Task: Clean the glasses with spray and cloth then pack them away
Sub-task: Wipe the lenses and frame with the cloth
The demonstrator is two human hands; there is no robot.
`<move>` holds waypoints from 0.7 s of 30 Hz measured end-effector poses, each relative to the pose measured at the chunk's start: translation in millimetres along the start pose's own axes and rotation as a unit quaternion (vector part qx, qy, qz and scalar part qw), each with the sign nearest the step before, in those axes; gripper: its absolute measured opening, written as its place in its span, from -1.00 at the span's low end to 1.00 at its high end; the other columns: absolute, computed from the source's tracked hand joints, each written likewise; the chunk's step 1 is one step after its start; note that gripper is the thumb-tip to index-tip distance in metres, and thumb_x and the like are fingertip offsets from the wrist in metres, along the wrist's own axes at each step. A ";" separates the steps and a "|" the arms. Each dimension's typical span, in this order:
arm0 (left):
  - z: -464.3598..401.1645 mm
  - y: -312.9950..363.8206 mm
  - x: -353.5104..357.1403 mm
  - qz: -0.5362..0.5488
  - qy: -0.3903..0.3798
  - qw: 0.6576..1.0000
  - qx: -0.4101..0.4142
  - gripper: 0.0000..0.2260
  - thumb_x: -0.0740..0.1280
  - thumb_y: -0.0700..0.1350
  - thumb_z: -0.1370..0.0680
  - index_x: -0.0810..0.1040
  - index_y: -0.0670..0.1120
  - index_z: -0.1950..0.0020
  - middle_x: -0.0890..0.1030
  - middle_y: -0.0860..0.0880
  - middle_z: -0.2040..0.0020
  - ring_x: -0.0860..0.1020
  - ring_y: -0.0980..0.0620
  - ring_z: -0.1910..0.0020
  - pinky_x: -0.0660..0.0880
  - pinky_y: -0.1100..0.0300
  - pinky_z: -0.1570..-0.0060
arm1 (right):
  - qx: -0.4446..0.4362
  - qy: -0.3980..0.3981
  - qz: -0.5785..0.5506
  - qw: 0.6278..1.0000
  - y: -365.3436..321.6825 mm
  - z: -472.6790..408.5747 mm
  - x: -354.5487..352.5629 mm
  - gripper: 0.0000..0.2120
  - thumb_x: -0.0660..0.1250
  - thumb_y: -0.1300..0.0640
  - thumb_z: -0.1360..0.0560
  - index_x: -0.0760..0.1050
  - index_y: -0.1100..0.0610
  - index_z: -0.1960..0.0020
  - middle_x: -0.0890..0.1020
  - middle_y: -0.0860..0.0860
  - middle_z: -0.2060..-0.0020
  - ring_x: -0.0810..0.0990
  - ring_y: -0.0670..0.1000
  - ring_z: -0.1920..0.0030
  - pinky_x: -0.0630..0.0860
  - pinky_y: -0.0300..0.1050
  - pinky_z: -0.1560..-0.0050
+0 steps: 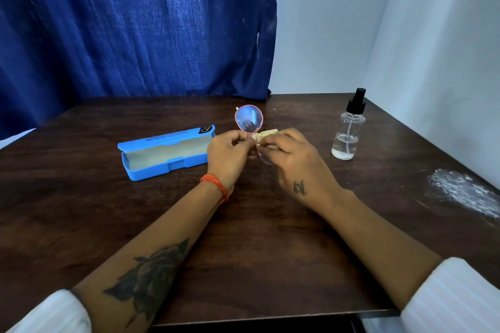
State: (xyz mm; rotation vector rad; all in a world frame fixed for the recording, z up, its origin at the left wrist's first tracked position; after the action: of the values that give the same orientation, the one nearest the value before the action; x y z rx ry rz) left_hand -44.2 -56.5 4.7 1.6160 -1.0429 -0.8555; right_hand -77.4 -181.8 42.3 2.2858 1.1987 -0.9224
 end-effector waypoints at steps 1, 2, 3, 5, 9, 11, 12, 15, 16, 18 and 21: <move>-0.6 -0.6 -1.0 -0.003 0.004 1.000 -0.005 -0.83 0.32 -0.24 -0.49 0.58 -0.08 0.29 0.58 -0.02 0.35 0.55 0.17 0.39 0.49 0.33 0.34 | -0.005 -0.010 -0.004 1.000 -1.3 0.2 2.0 -0.71 0.40 0.47 -0.29 0.62 0.31 0.01 0.65 0.15 0.06 0.56 0.18 0.08 0.51 -0.12 0.02; -1.2 -1.4 -1.9 -0.007 0.008 1.000 -0.008 -0.81 0.32 -0.25 -0.48 0.58 -0.07 0.31 0.57 -0.01 0.35 0.54 0.16 0.37 0.49 0.29 0.31 | -0.009 -0.019 -0.009 1.000 -1.8 0.3 3.1 -0.69 0.39 0.48 -0.29 0.61 0.30 -0.01 0.64 0.14 0.04 0.56 0.18 0.06 0.51 -0.12 0.00; -1.5 -1.8 -2.4 -0.014 0.011 1.000 -0.010 -0.81 0.32 -0.25 -0.48 0.58 -0.06 0.32 0.57 -0.01 0.35 0.53 0.13 0.34 0.49 0.24 0.27 | -0.014 -0.029 -0.016 0.999 -2.1 0.5 3.6 -0.67 0.38 0.49 -0.28 0.61 0.29 -0.01 0.64 0.14 0.03 0.56 0.18 0.05 0.51 -0.11 -0.02; -1.4 -1.8 -2.8 -0.028 0.015 0.999 -0.007 -0.83 0.36 -0.20 -0.46 0.58 -0.06 0.34 0.56 -0.01 0.36 0.50 0.08 0.29 0.47 0.14 0.18 | -0.028 -0.052 -0.033 0.998 -4.9 0.6 3.8 -0.63 0.34 0.51 -0.23 0.63 0.28 0.01 0.66 0.11 0.05 0.57 0.17 0.04 0.54 -0.09 -0.01; 0.0 -0.8 -0.8 -0.019 0.009 1.000 -0.001 -0.82 0.37 -0.16 -0.47 0.56 -0.08 0.35 0.56 -0.02 0.40 0.49 0.11 0.38 0.46 0.21 0.26 | -0.056 -0.099 -0.055 0.992 -11.8 0.6 2.9 -0.62 0.29 0.48 -0.08 0.67 0.23 0.18 0.69 0.06 0.18 0.62 0.15 0.06 0.56 -0.08 -0.03; -0.3 0.2 1.2 -0.012 -0.001 1.000 -0.001 -0.85 0.35 -0.17 -0.49 0.57 -0.12 0.28 0.59 -0.05 0.36 0.53 0.16 0.41 0.48 0.29 0.33 | -0.035 -0.118 -0.059 0.991 -5.4 2.1 1.9 -0.65 0.26 0.43 -0.08 0.68 0.20 0.25 0.70 0.03 0.23 0.62 0.13 0.09 0.59 -0.08 0.05; -0.7 1.2 1.4 -0.020 -0.004 1.000 0.004 -0.88 0.34 -0.17 -0.49 0.58 -0.13 0.25 0.60 -0.05 0.35 0.55 0.18 0.41 0.49 0.34 0.34 | -0.019 -0.123 -0.058 0.991 -0.1 2.8 1.5 -0.66 0.23 0.40 -0.09 0.68 0.19 0.26 0.70 0.03 0.26 0.61 0.13 0.12 0.60 -0.07 0.12; -1.8 4.5 0.1 -0.058 -0.007 0.998 0.029 -0.91 0.34 -0.17 -0.50 0.58 -0.15 0.19 0.58 -0.02 0.36 0.56 0.23 0.40 0.50 0.41 0.36 | 0.012 -0.116 -0.048 0.992 13.0 3.3 -1.5 -0.68 0.22 0.38 -0.09 0.67 0.19 0.28 0.69 0.05 0.31 0.59 0.14 0.19 0.58 -0.04 0.23; -2.0 4.5 -0.5 -0.071 -0.009 0.997 0.034 -0.91 0.33 -0.17 -0.50 0.58 -0.15 0.17 0.59 -0.03 0.34 0.57 0.20 0.37 0.53 0.39 0.33 | 0.016 -0.102 -0.044 0.994 15.7 2.7 -4.0 -0.68 0.21 0.37 -0.10 0.67 0.20 0.28 0.69 0.06 0.32 0.58 0.14 0.21 0.58 -0.03 0.24; -1.9 4.6 -0.6 -0.090 -0.015 0.995 0.041 -0.91 0.33 -0.17 -0.51 0.57 -0.18 0.13 0.62 -0.10 0.28 0.60 0.11 0.29 0.58 0.29 0.24 | 0.025 -0.047 -0.040 0.998 21.3 0.8 -12.5 -0.68 0.22 0.42 -0.12 0.66 0.23 0.26 0.70 0.07 0.30 0.59 0.15 0.22 0.58 -0.02 0.23; 0.1 5.0 3.3 -0.110 -0.038 0.992 0.049 -0.90 0.32 -0.16 -0.52 0.56 -0.19 0.10 0.62 -0.11 0.26 0.61 0.04 0.27 0.60 0.23 0.23 | 0.074 0.101 -0.068 0.990 34.4 -0.8 -34.0 -0.64 0.30 0.56 -0.17 0.67 0.24 0.17 0.70 0.10 0.21 0.62 0.16 0.17 0.53 -0.09 0.08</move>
State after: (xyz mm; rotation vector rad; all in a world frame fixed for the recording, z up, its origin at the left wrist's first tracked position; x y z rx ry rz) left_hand -44.1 -60.2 9.4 1.8175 -0.9846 -1.0338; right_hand -62.7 -219.7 68.5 2.4905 1.4295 -0.8697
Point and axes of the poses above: each hand's wrist, its own z-axis away from the middle knuckle, its own x-axis out of the palm, y = z × x, the point moved 7 cm from there along -z, towards the middle knuckle
